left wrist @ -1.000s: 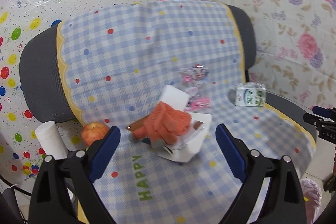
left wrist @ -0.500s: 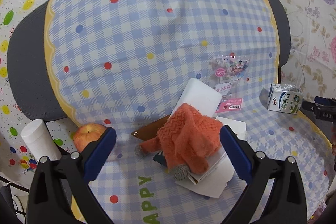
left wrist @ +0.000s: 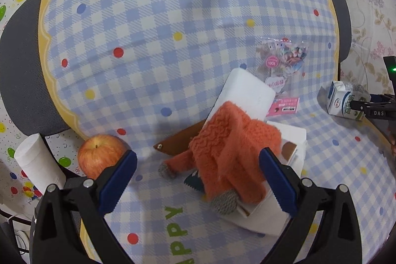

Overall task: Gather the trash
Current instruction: 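Grasp the white milk carton with the right gripper and lift it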

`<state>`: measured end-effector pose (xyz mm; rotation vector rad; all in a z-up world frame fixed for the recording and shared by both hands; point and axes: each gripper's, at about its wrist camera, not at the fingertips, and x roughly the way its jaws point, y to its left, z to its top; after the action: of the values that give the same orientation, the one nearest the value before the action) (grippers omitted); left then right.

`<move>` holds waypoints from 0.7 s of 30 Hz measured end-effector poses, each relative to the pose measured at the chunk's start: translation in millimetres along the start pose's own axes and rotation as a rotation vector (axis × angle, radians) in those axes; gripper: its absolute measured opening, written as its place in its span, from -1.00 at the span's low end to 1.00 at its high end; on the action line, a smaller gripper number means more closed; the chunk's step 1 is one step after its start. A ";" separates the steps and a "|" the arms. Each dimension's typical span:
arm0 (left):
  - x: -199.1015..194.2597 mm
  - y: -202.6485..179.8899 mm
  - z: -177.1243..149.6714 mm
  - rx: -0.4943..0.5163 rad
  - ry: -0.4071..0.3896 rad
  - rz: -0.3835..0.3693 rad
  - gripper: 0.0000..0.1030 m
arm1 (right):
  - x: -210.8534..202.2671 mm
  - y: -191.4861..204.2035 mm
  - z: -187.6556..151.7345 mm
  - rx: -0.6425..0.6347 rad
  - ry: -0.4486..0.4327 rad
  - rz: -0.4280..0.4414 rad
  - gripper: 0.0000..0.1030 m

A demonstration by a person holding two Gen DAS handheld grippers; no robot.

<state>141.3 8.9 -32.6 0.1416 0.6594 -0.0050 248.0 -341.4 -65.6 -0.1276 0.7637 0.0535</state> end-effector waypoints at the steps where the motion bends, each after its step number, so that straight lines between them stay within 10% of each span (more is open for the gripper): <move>1: -1.6 1.9 -3.8 0.003 0.004 -0.002 0.87 | -1.4 2.9 -1.5 -0.005 0.004 -0.007 0.24; 4: -7.6 6.3 -14.2 0.004 0.013 -0.011 0.86 | -11.7 14.8 -7.8 -0.001 0.014 0.020 -0.21; 21: -28.3 12.7 -37.9 -0.039 -0.014 -0.100 0.86 | -114.2 115.1 -94.5 0.120 -0.061 -0.090 -0.25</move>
<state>96.4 25.4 -43.3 0.0711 0.6518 -0.0889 89.9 -240.3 -65.1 -0.0461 0.6975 -0.0733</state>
